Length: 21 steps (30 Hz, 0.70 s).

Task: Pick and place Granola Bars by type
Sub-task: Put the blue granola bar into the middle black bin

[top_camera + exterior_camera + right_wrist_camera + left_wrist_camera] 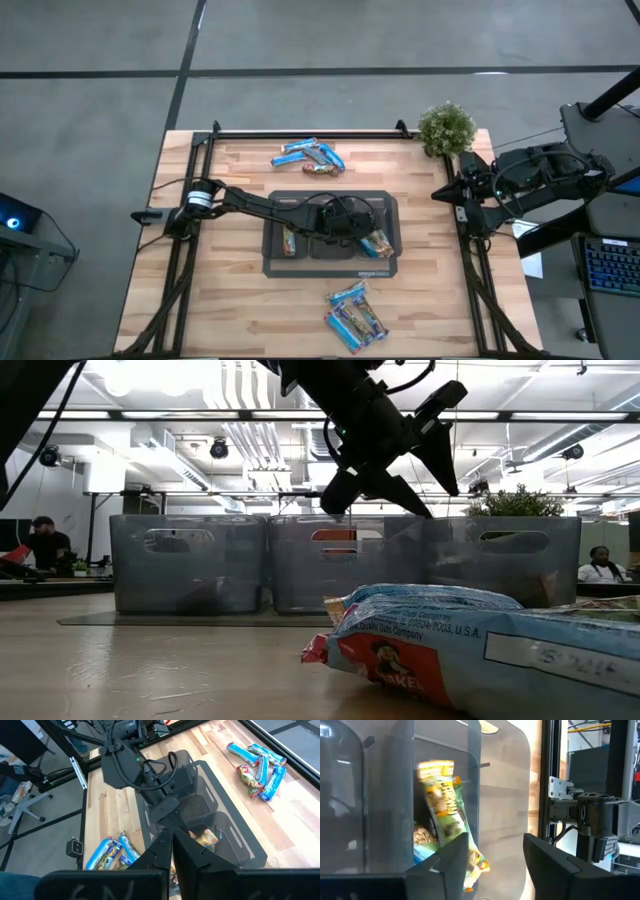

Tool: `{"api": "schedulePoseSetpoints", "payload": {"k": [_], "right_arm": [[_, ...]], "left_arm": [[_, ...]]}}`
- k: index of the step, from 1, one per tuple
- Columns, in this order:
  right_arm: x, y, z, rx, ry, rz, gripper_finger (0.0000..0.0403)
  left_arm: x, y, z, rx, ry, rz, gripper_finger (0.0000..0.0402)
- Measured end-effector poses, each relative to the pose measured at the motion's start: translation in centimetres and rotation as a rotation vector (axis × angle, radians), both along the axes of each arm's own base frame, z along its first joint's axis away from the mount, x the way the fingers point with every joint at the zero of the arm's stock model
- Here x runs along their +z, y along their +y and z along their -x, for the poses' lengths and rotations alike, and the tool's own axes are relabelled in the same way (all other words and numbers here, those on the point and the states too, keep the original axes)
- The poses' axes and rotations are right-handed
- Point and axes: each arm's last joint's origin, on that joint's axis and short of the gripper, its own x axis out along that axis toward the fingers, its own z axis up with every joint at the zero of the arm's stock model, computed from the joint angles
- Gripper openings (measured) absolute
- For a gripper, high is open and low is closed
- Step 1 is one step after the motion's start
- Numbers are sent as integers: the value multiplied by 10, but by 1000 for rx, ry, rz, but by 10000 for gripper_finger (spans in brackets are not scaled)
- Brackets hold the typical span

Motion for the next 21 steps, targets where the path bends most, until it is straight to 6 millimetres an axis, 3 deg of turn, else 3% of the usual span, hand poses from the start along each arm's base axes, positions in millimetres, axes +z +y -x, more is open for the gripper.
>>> {"api": "schedulePoseSetpoints", "payload": {"k": [4, 13, 16, 21], "right_arm": [[0, 0, 0, 0, 0, 0, 8], [0, 0, 0, 0, 1, 0, 8], [0, 0, 0, -1, 1, -1, 8], [0, 0, 0, -1, 2, -1, 8]], "left_arm": [[0, 3, 0, -15, 8, -7, 193], [0, 6, -1, -121, 39, -59, 185], [0, 5, -1, -129, 42, -68, 151], [2, 4, 0, -166, 51, -111, 56]]}}
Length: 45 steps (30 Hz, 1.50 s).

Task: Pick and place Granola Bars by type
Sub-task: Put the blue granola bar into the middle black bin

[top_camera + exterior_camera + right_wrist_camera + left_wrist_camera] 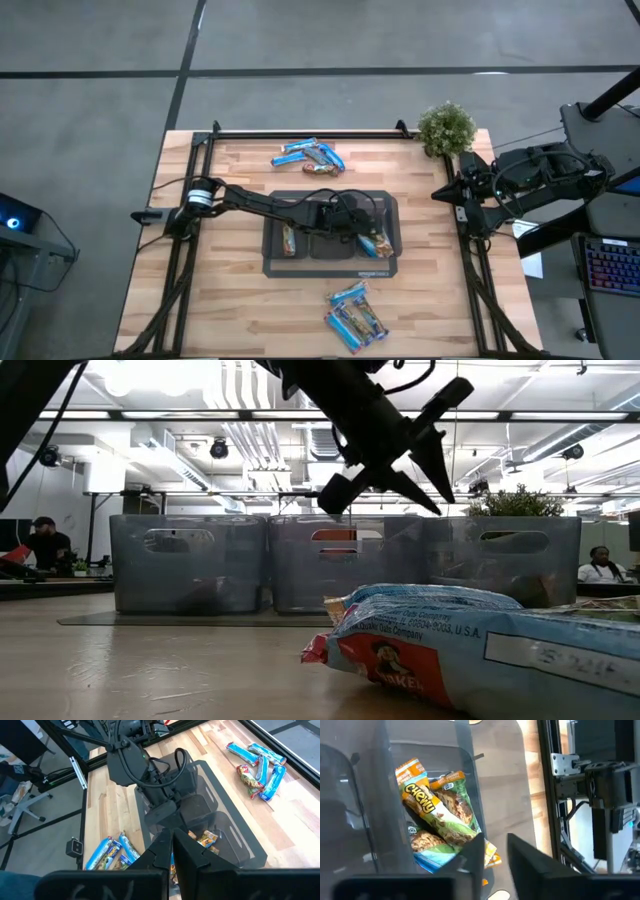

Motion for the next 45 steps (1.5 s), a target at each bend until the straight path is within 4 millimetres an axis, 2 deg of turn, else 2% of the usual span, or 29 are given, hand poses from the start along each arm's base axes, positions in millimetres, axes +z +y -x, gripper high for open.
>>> {"api": "schedulePoseSetpoints", "payload": {"k": [2, 4, 9, 17, 21, 27, 34, 38, 45], "right_arm": [[0, 0, 0, 0, 0, 0, 8], [0, 0, 0, 0, 0, 0, 8], [0, 0, 0, 0, 2, 0, 8], [-1, 0, 0, 0, 6, 2, 8], [-1, 0, 0, -1, 7, 0, 8], [-1, 1, -4, 0, 14, 3, 8], [0, 4, -17, 25, -3, 38, 8], [3, 7, -27, 47, -49, 64, 8], [4, 10, -42, 53, -72, 73, 8]], "left_arm": [[4, -1, 1, -27, 2, -31, 19], [11, 0, 4, -47, -7, -56, 7], [34, -4, 13, -132, -12, -168, 1], [85, -13, 38, -316, -60, -396, 0], [112, -13, 56, -439, -81, -506, 0], [153, -11, 94, -602, -80, -676, 0], [191, -4, 131, -644, -131, -831, 0], [198, 3, 143, -634, -135, -869, 0], [179, 11, 164, -605, -224, -889, 0]]}}
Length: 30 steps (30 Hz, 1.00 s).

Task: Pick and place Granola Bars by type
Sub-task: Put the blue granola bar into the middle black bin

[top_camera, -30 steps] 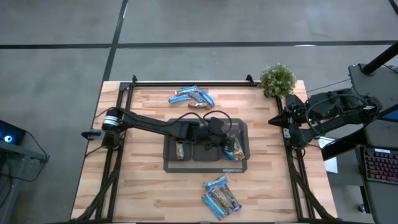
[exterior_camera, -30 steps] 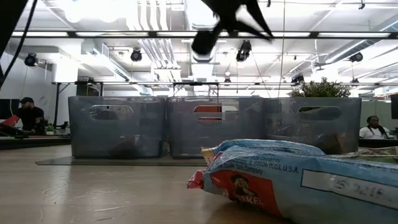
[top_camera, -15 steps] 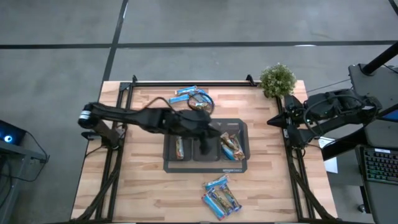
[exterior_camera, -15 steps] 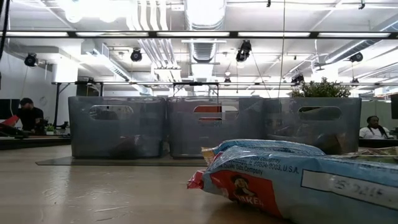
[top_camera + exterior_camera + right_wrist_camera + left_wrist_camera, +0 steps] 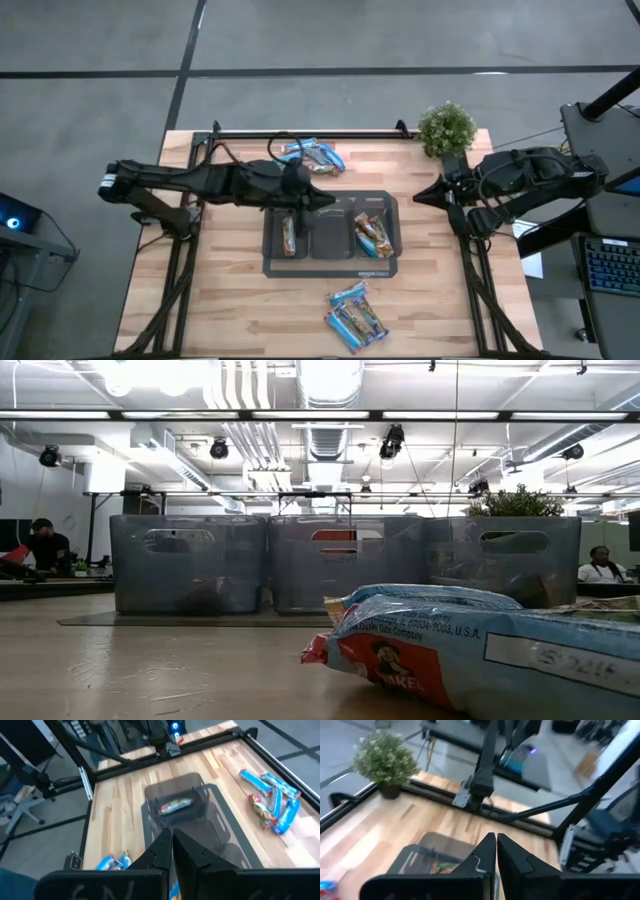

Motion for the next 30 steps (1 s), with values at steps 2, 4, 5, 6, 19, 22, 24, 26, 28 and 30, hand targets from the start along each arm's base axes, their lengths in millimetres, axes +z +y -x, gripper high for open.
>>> {"api": "schedulePoseSetpoints", "payload": {"k": [2, 4, 5, 6, 19, 22, 24, 26, 28, 30], "right_arm": [[0, 1, -4, -3, -2, -7, 8], [-2, 2, -9, -6, 4, -10, 8], [-1, 3, -11, -9, -5, -16, 9], [-1, 3, -13, -10, -14, -20, 8], [-8, 9, -52, -31, -21, -26, 8], [-13, 11, -62, -32, -6, -22, 8], [-17, 13, -70, -32, 9, -18, 8], [-19, 14, -76, -28, 14, -19, 8], [-22, 16, -83, -25, 20, -19, 8], [-25, 17, -88, -24, 32, -17, 8]], "left_arm": [[-9, 2, 8, -19, -39, 5, 0], [-14, 4, 17, -43, -93, 4, 0], [-17, 5, 23, -47, -107, 2, 0], [-19, 7, 28, -46, -119, -3, 0], [-35, 21, 102, -27, -124, -52, 0], [-37, 23, 116, -22, -111, -53, 0], [-37, 24, 124, -25, -112, -67, 0], [-37, 24, 129, -31, -118, -85, 0], [-37, 24, 135, -33, -111, -99, 0], [-36, 24, 139, -33, -111, -101, 0]]}}
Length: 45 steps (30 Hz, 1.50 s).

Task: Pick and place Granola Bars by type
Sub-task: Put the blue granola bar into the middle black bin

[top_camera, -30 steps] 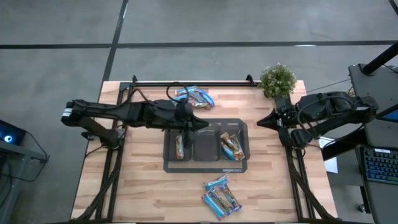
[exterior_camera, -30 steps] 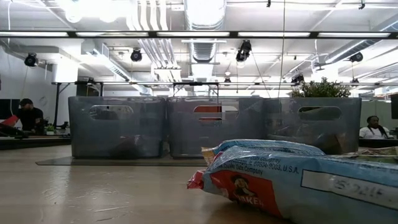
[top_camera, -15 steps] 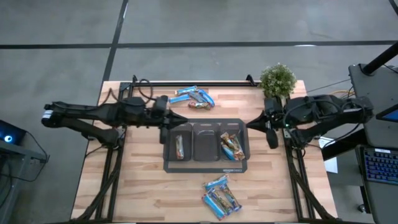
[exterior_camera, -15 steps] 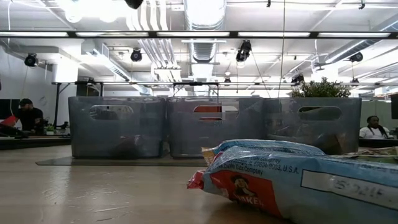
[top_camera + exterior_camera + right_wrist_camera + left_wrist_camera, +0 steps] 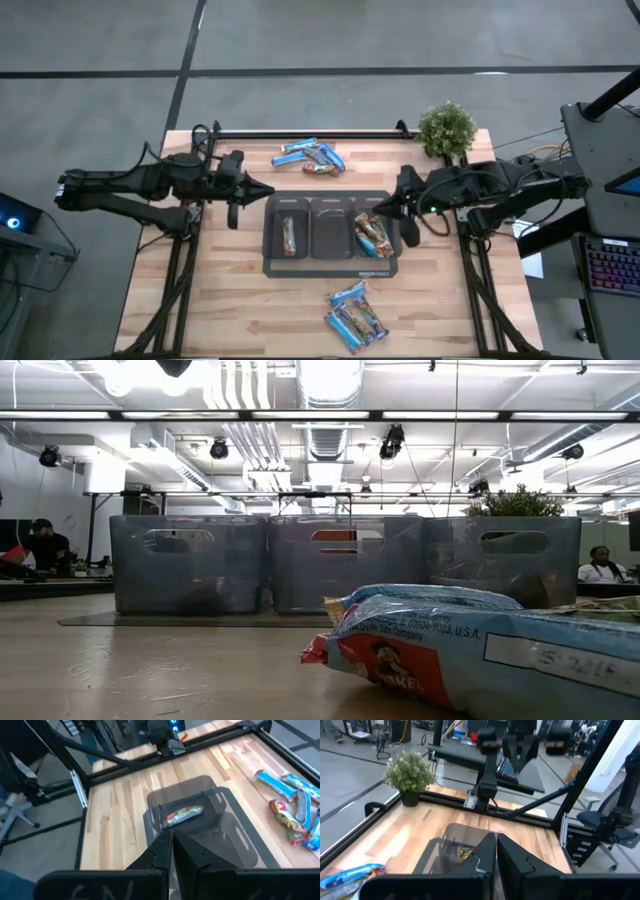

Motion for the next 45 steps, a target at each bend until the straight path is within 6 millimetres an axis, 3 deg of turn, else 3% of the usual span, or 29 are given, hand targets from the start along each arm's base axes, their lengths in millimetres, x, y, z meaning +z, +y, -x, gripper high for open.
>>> {"api": "schedulePoseSetpoints", "payload": {"k": [10, 22, 33, 45], "right_arm": [[-7, 5, -21, 20, -14, -15, 8], [-3, 20, -26, 156, -35, -266, 8], [-8, 57, -30, 282, -50, -245, 8], [-27, 106, -30, 135, 32, -368, 8]], "left_arm": [[3, 0, 10, -11, -6, -78, 0], [2, 1, 10, 5, 6, -89, 0], [2, 3, 10, 79, 6, -80, 0], [2, 3, 10, 85, 8, -83, 0]]}}
